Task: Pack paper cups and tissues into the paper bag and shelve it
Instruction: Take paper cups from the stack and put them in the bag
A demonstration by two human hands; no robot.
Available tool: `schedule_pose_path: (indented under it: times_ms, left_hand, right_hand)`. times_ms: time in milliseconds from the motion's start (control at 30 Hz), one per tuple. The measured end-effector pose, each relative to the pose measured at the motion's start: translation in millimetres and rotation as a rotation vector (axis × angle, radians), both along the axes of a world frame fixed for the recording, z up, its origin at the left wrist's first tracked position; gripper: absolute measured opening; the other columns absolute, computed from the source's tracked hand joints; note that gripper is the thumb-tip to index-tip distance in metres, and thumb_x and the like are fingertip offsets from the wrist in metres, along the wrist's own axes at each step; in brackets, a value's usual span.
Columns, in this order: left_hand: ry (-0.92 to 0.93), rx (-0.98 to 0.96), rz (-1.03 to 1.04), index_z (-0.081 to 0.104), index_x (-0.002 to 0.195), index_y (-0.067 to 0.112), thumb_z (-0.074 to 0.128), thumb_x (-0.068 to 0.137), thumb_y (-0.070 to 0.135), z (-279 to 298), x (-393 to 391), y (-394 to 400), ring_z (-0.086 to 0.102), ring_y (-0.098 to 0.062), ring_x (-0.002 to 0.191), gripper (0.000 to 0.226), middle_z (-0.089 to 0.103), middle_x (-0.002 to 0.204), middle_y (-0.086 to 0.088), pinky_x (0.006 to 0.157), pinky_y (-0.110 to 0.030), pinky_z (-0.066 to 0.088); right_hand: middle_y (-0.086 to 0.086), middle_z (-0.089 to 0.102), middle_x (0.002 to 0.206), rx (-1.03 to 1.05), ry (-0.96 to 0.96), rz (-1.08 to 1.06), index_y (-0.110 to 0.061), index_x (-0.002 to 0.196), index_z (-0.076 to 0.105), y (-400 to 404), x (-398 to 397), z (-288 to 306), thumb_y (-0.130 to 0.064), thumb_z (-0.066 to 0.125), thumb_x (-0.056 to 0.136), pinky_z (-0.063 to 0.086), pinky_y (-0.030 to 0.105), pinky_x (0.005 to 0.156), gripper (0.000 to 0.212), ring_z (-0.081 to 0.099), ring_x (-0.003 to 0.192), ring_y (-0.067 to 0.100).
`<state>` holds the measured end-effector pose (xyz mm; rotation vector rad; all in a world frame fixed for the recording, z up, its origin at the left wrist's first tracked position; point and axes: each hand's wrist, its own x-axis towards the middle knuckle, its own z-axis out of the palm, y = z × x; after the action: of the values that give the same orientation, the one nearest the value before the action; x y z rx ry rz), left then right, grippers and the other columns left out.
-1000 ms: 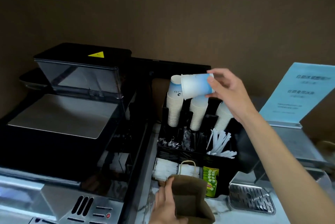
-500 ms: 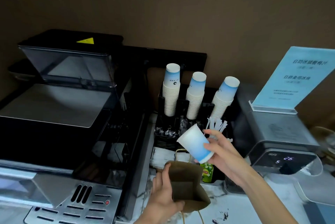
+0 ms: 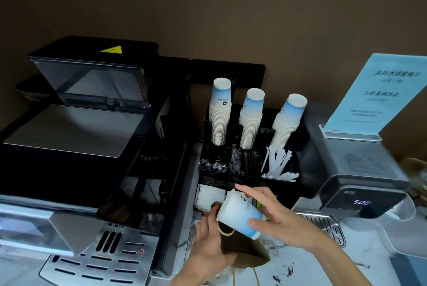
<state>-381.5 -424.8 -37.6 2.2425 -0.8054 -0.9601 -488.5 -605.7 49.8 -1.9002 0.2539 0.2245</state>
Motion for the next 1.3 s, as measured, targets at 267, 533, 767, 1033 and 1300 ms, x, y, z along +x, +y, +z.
schedule_pose_path:
  times_ms: [267, 533, 767, 1033, 1300]
  left_hand:
    - [-0.020, -0.006, -0.009, -0.013, 0.152, 0.030, 0.070, 0.061, 0.035, 2, -2, -3, 0.021, -0.020, 0.135, 0.124, 0.020, 0.131, 0.006, 0.113, -0.039, 0.033]
    - [-0.066, 0.018, -0.001, -0.016, 0.151, 0.030, 0.076, 0.064, 0.043, -1, -1, -7, 0.023, -0.019, 0.137, 0.127, 0.021, 0.140, 0.003, 0.117, -0.043, 0.031]
    - [-0.074, 0.029, -0.026, -0.016, 0.152, 0.028, 0.077, 0.059, 0.050, -1, 0, -9, 0.021, -0.020, 0.137, 0.134, 0.022, 0.139, 0.001, 0.117, -0.043, 0.029]
    - [-0.072, 0.041, -0.025, -0.014, 0.151, 0.032, 0.075, 0.062, 0.041, 1, -1, -8, 0.022, -0.020, 0.138, 0.126, 0.020, 0.138, 0.003, 0.115, -0.040, 0.033]
    - [-0.057, 0.063, -0.047, -0.016, 0.152, 0.031, 0.073, 0.062, 0.043, 3, -1, -7, 0.021, -0.022, 0.136, 0.126, 0.021, 0.141, 0.002, 0.115, -0.043, 0.031]
  right_hand:
    - [-0.010, 0.052, 0.124, -0.153, 0.007, 0.007, -0.048, 0.126, 0.038, 9, 0, 4, -0.027, 0.073, 0.077, 0.058, 0.047, 0.085, 0.064, 0.063, 0.105, 0.017]
    - [-0.001, 0.061, 0.092, 0.201, -0.079, -0.144, -0.004, 0.078, 0.056, -5, -30, 17, -0.029, 0.089, 0.069, 0.054, 0.038, 0.066, 0.042, 0.062, 0.083, 0.018]
    - [-0.020, 0.059, 0.090, -0.269, -0.064, -0.127, -0.024, 0.056, 0.065, 16, -20, 6, -0.068, 0.065, 0.076, 0.041, 0.012, 0.067, 0.048, 0.060, 0.087, 0.005]
    - [-0.029, 0.041, 0.113, -0.497, 0.152, -0.021, -0.045, 0.103, 0.044, 20, 18, -21, -0.055, 0.065, 0.063, 0.043, 0.022, 0.085, 0.046, 0.044, 0.113, 0.007]
    - [-0.011, 0.035, 0.139, -0.625, 0.214, 0.272, -0.038, 0.144, 0.025, 21, 23, -33, -0.031, 0.069, 0.079, 0.038, 0.034, 0.110, 0.078, 0.034, 0.133, 0.014]
